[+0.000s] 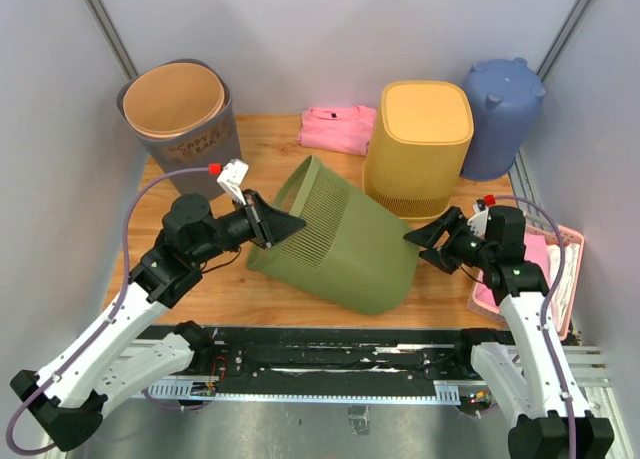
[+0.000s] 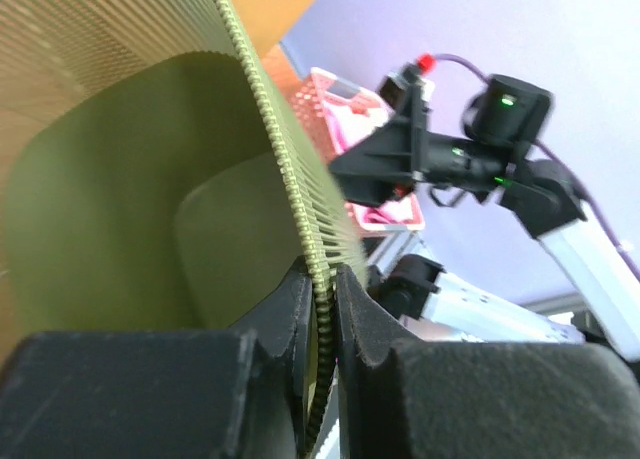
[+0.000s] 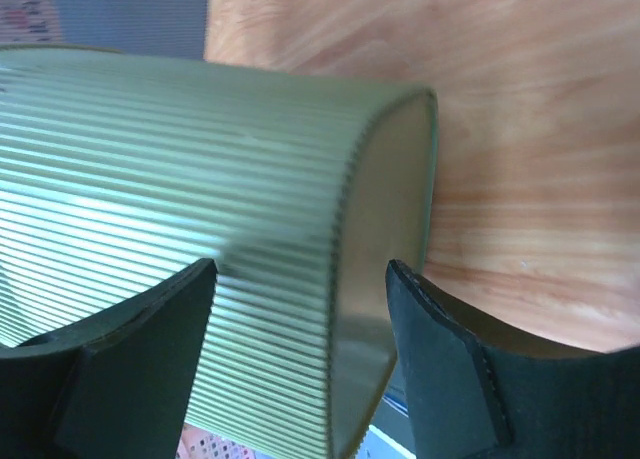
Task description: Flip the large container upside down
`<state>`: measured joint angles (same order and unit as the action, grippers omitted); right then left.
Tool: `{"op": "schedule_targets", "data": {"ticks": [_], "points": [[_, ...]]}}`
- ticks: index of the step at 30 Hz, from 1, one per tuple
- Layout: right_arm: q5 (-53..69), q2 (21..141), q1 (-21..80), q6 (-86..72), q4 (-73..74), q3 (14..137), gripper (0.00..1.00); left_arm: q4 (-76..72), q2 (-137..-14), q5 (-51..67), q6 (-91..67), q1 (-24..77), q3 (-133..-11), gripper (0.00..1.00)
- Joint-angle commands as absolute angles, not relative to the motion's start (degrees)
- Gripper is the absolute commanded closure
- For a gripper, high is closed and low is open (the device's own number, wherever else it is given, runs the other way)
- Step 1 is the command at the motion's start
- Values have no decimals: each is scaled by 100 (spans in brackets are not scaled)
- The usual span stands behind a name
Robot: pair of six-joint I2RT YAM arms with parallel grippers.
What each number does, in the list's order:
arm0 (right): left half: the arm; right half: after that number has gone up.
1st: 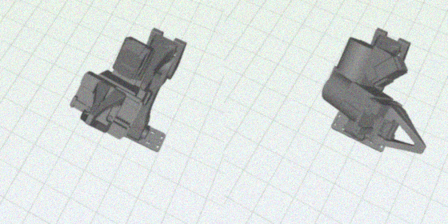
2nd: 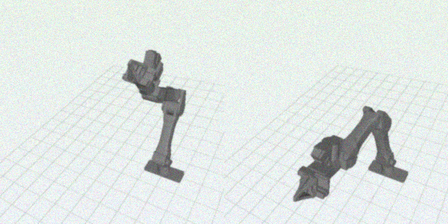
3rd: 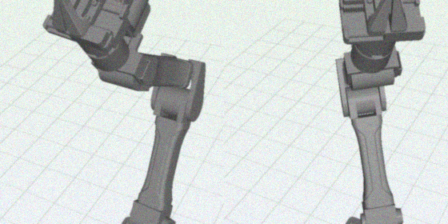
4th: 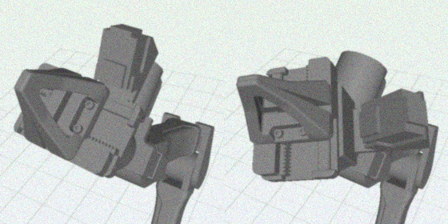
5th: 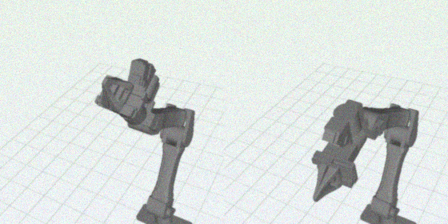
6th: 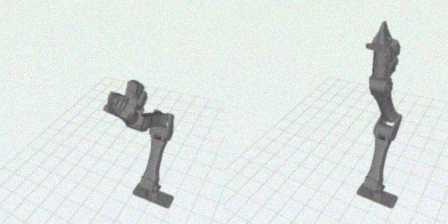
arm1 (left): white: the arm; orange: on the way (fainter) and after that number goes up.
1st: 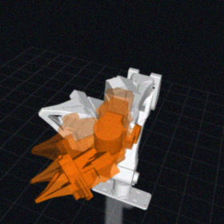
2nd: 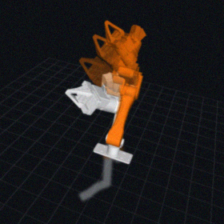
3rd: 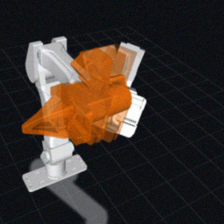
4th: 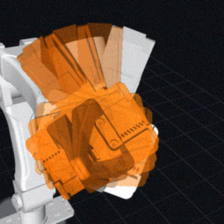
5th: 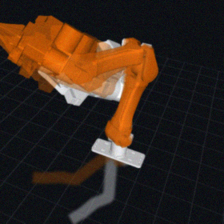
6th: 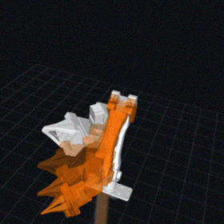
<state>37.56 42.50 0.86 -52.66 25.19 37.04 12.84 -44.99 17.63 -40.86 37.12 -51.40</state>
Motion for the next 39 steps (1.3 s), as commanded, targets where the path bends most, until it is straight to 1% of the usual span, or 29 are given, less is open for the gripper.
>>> {"op": "schedule_targets", "data": {"ticks": [1, 4, 7, 10, 12, 14, 17, 21, 23, 26, 29, 31, 33, 36, 39], "points": [[2809, 4041, 53, -4799, 3820, 4070, 30, 1802, -4812, 1268, -3800, 3604, -4473, 82], [2187, 3885, 59, -4432, 4359, 4447, 32, 1891, -4932, 1130, -3622, 3602, -4287, 69], [1790, 3739, 62, -3987, 4742, 4827, 32, 2071, -5056, 839, -3316, 3587, -4248, 59], [1889, 3654, 62, -3837, 4735, 4875, 31, 2281, -5190, 685, -3042, 3562, -4410, 47], [2175, 3645, 62, -3887, 4580, 4742, 30, 2399, -5291, 649, -2910, 3562, -4630, 40], [2550, 3660, 59, -4058, 4336, 4520, 31, 2504, -5396, 686, -2824, 3560, -4898, 36], [3199, 3596, 61, -4471, 3850, 4157, 32, 2668, -5547, 730, -2748, 3560, -5293, 34], [3378, 3418, 53, -4784, 3557, 3834, 34, 2892, -5691, 700, -2640, 3560, -5699, 32], [3368, 3366, 53, -4822, 3510, 3804, 35, 2965, -5744, 517, -2588, 3560, -5826, 32], [3409, 3334, 55, -4799, 3483, 3857, 36, 2882, -5757, 386, -2568, 3555, -5876, 37], [3569, 3323, 53, -4828, 3403, 3889, 39, 2824, -5838, 325, -2585, 3543, -5804, 49], [3661, 3314, 57, -4838, 3354, 3925, 48, 2846, -5913, 310, -2605, 3542, -5729, 61], [3711, 3286, 53, -4811, 3348, 4016, 63, 2790, -5926, 325, -2642, 3544, -5625, 71], [3816, 3261, 60, -4719, 3300, 4169, 78, 2652, -5942, 403, -2671, 3538, -5479, 75], [4090, 3237, 61, -4745, 3013, 4302, 86, 2540, -6020, 531, -2664, 3533, -5403, 75]]}}
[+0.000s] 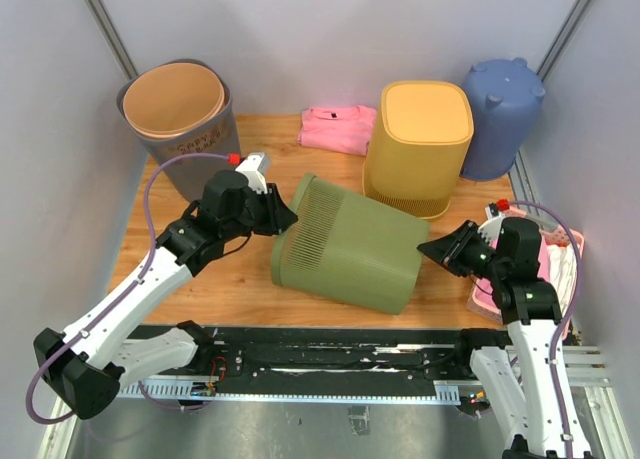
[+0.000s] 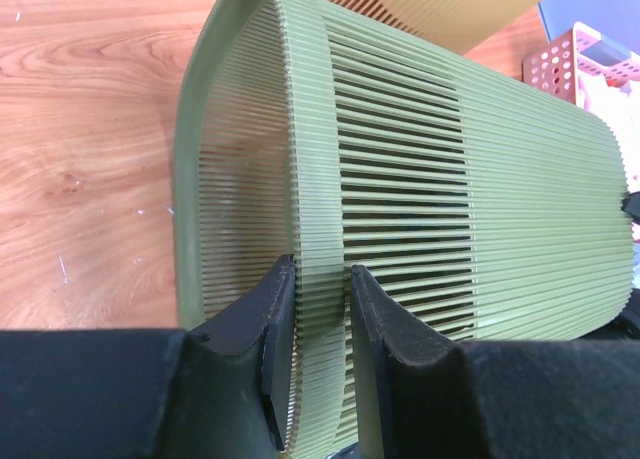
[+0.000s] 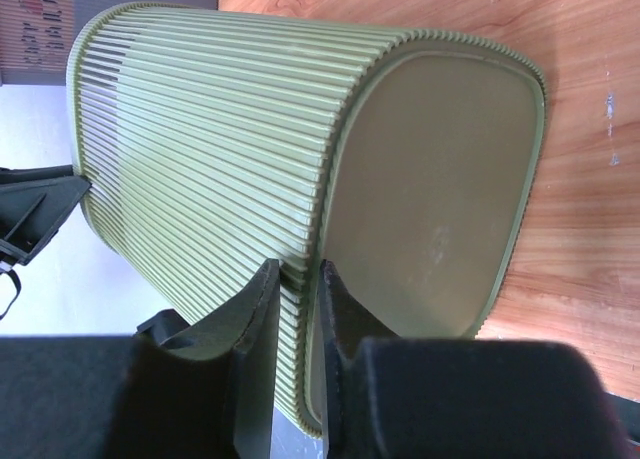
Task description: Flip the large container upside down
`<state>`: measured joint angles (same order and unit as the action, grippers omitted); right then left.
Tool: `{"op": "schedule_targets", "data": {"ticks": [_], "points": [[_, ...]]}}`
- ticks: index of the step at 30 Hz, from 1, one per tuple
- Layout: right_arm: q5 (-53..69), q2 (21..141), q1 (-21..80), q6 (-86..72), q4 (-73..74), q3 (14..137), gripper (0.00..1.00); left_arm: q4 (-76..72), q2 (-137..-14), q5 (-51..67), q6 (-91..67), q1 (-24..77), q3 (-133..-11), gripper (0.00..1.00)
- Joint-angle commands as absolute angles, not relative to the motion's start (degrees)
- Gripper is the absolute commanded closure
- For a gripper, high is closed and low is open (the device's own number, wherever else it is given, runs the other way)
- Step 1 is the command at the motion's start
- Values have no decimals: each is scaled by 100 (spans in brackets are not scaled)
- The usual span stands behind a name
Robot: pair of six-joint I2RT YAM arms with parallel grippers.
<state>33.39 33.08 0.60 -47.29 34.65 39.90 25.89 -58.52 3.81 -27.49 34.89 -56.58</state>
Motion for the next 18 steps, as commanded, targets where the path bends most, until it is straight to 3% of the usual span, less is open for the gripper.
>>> {"op": "schedule_targets", "data": {"ticks": [1, 10, 18], "points": [[4205, 3233, 61, -4778, 2900, 4342, 88, 2521, -6055, 585, -2658, 3538, -5391, 74], [4741, 3197, 70, -4843, 2423, 5145, 91, 2143, -6236, 1020, -2692, 3533, -5302, 48], [4685, 3336, 136, -4970, 2096, 5470, 89, 1568, -6504, 1667, -2905, 3533, -5075, 42]]}}
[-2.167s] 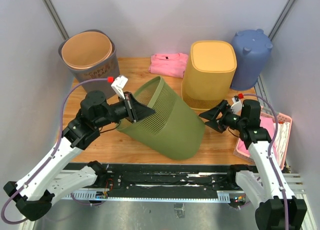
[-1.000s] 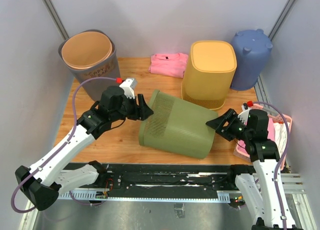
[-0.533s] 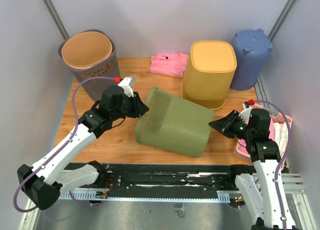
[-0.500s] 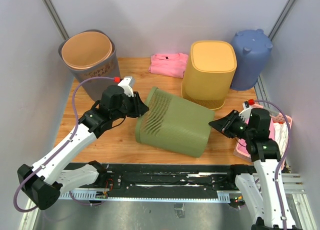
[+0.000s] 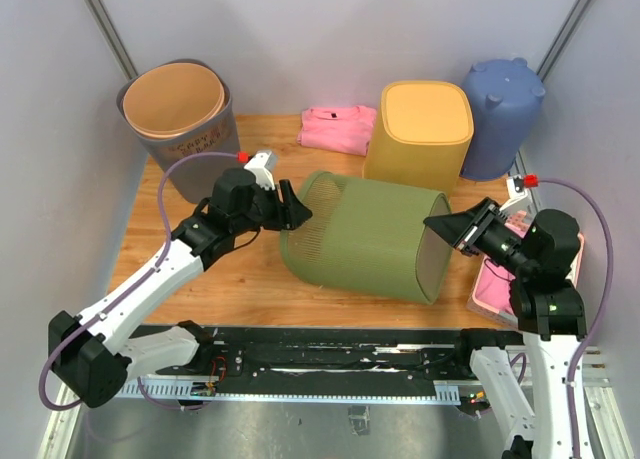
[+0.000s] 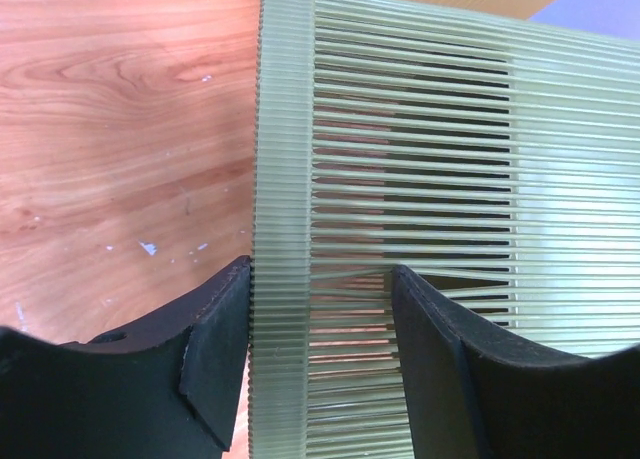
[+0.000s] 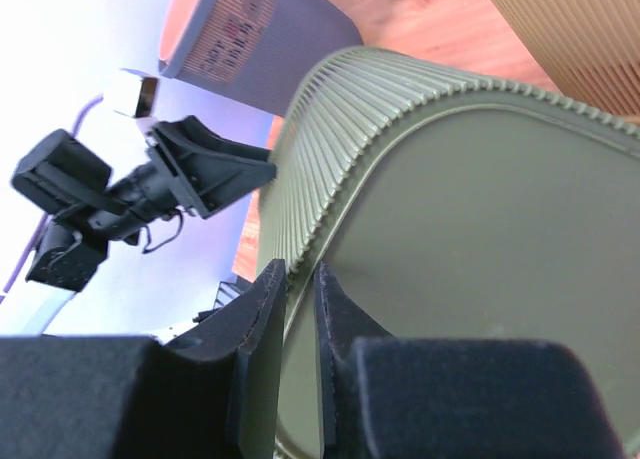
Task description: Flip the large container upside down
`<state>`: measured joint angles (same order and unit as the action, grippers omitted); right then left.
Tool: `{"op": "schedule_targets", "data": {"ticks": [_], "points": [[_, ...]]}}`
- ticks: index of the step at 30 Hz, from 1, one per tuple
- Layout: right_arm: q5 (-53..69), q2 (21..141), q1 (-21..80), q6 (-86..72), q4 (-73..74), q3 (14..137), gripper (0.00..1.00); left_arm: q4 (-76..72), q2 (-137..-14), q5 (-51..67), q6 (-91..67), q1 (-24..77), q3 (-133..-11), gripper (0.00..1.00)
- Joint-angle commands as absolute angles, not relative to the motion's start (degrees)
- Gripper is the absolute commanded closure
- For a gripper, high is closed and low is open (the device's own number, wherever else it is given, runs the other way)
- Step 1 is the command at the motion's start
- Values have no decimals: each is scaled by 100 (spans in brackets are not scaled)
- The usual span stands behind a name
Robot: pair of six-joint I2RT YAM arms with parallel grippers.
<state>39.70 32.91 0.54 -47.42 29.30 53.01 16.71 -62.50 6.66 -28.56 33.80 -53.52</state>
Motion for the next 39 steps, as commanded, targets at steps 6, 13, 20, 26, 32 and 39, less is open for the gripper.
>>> {"op": "schedule_targets", "data": {"ticks": [6, 13, 20, 26, 32, 39], "points": [[4322, 3397, 218, -5409, 1401, 5445, 81, 1274, -6760, 2227, -2894, 3533, -4901, 38], [3817, 3754, 736, -5588, 916, 5519, 77, 914, -6950, 2275, -3058, 3533, -4695, 35], [3278, 4198, 1470, -5396, 857, 5440, 71, 571, -7205, 2136, -3239, 3533, -4711, 32], [3081, 4457, 1941, -5029, 1031, 5538, 70, 1013, -7400, 1927, -3051, 3533, -5238, 26], [1219, 3987, 1935, -3448, 3078, 6389, 61, 1850, -7364, 1353, -2765, 3533, -5952, 23], [-1964, 3608, 1935, -1517, 5174, 7296, 48, 2892, -7264, -457, -2446, 3533, -7057, 22]]}}
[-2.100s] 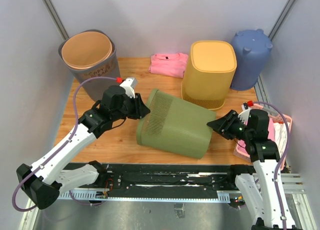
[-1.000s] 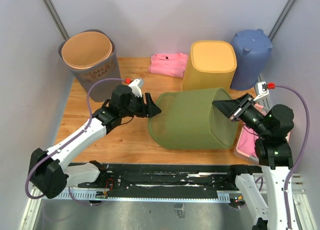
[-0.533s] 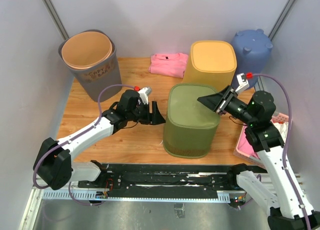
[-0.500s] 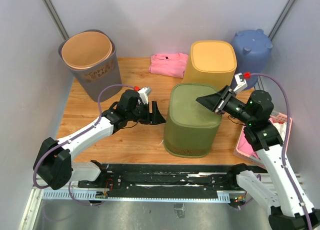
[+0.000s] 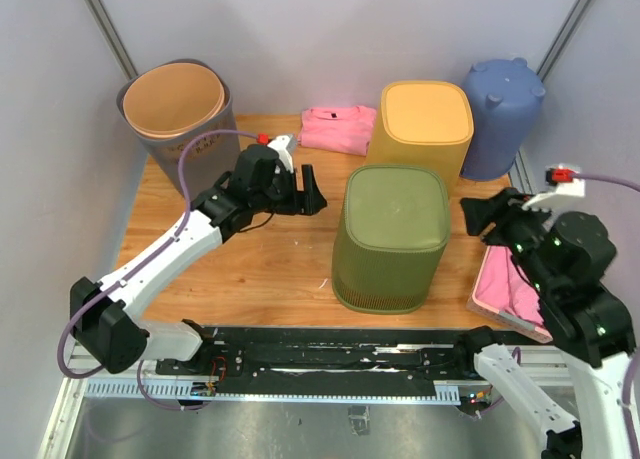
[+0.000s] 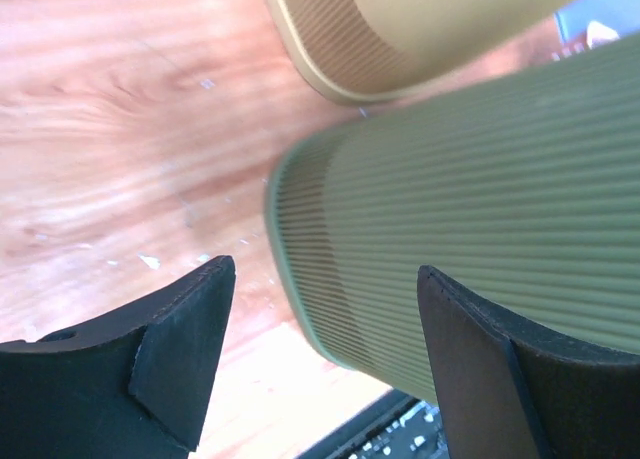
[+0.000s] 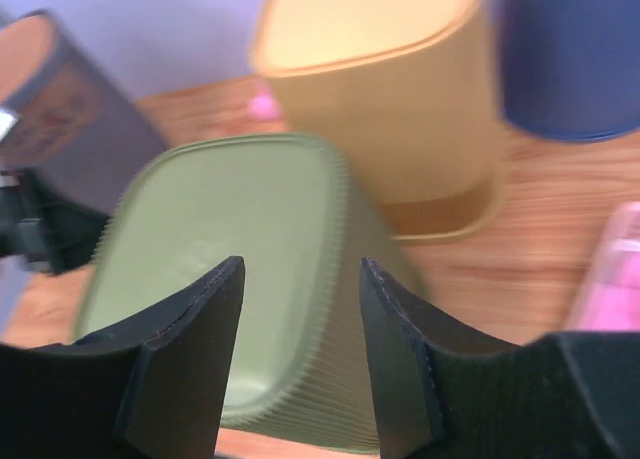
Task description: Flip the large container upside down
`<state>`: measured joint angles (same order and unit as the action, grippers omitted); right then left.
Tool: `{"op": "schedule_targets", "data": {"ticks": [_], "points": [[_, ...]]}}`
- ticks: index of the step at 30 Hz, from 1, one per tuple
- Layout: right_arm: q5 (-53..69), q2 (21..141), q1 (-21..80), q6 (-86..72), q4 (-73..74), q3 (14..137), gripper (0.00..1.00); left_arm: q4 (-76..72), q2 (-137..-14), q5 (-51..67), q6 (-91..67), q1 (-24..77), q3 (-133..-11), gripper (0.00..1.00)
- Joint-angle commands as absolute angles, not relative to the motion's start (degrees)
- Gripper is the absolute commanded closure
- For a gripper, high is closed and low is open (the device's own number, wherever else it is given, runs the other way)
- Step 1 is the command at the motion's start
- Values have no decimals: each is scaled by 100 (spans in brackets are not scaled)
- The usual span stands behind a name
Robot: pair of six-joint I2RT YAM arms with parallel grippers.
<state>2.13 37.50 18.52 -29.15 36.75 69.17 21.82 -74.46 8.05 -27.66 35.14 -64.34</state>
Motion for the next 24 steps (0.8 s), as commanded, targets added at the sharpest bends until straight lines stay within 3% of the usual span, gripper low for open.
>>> {"op": "schedule_targets", "data": {"ticks": [1, 8, 14, 20, 24], "points": [[-2056, 3571, 1936, -1483, 5361, 7273, 47, 2949, -7217, -664, -2379, 3533, -7205, 21], [-845, 3031, 1942, -1679, 5683, 5912, 48, 2747, -6471, -1839, -2008, 3533, -7767, 19], [946, 2919, 1942, -2624, 3572, 4784, 47, 1860, -5338, -2333, -1936, 3533, -7099, 10], [1641, 4179, 2232, -3928, 169, 3778, 46, 1869, -5046, -2493, -1928, 3533, -6925, 5], [1491, 5319, 2567, -3536, 827, 4845, 46, 2307, -5169, -2217, -1931, 3533, -7157, 3]]}}
